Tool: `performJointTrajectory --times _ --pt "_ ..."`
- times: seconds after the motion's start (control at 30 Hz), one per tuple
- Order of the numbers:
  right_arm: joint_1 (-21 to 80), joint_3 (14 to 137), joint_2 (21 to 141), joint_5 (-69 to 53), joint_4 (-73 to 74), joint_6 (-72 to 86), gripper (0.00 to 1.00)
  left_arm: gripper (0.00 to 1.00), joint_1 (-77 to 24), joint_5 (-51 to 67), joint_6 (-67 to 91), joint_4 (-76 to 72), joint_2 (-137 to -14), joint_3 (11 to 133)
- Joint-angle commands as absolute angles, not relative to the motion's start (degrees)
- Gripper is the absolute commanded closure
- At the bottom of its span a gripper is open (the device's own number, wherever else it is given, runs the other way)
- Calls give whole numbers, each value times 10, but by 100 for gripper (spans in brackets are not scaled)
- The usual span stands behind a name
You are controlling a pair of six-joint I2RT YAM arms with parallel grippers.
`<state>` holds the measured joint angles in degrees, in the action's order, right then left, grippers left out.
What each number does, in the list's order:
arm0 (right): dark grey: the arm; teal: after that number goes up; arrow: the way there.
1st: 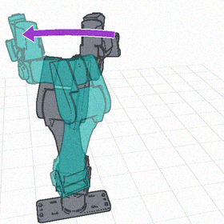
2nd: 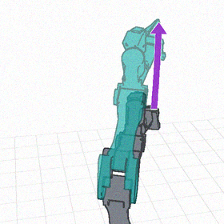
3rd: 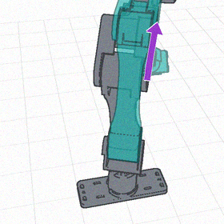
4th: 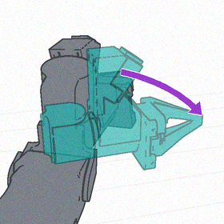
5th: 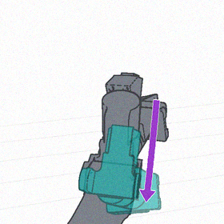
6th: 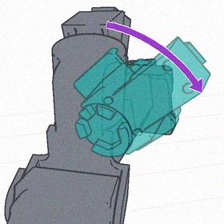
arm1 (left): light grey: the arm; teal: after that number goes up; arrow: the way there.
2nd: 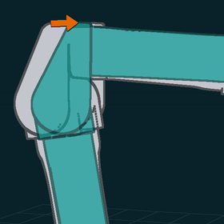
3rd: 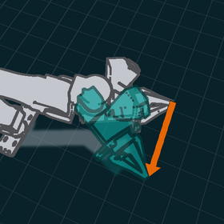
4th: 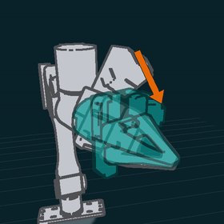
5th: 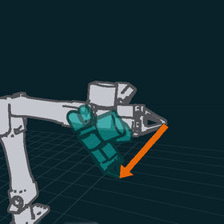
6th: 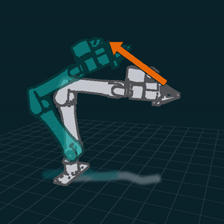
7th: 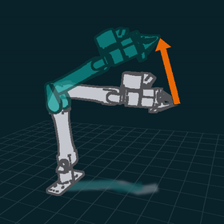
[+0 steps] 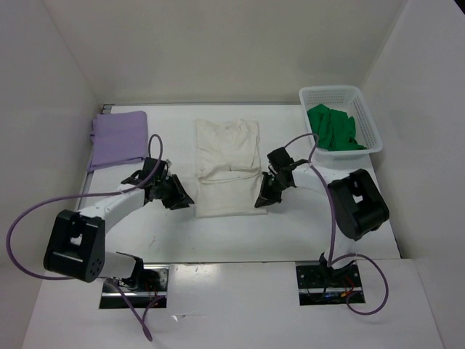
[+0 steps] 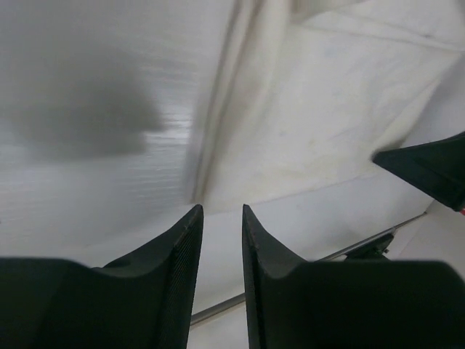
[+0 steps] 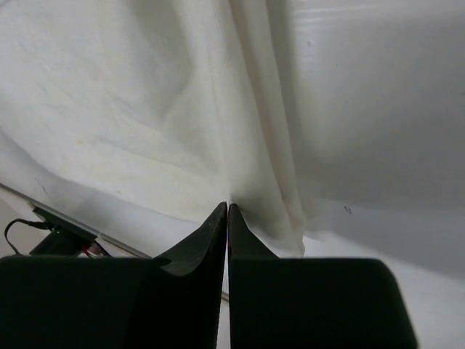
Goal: Fold and stack the t-shirts
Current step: Fold the folded rectangular tshirt in 1/3 of the way
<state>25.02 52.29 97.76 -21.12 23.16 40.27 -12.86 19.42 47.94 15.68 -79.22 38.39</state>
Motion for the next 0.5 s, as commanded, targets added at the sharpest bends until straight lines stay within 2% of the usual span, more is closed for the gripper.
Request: performJointTrajectory --times 0.0,0.13,0.47 --pt "248 583 942 -182 311 361 94 65 -126 186 464 196 -755 445" --pt "248 664 963 -195 314 350 100 65 -126 242 482 157 -793 484" --pt "323 786 1122 -244 223 374 100 66 -207 259 537 51 -904 490"
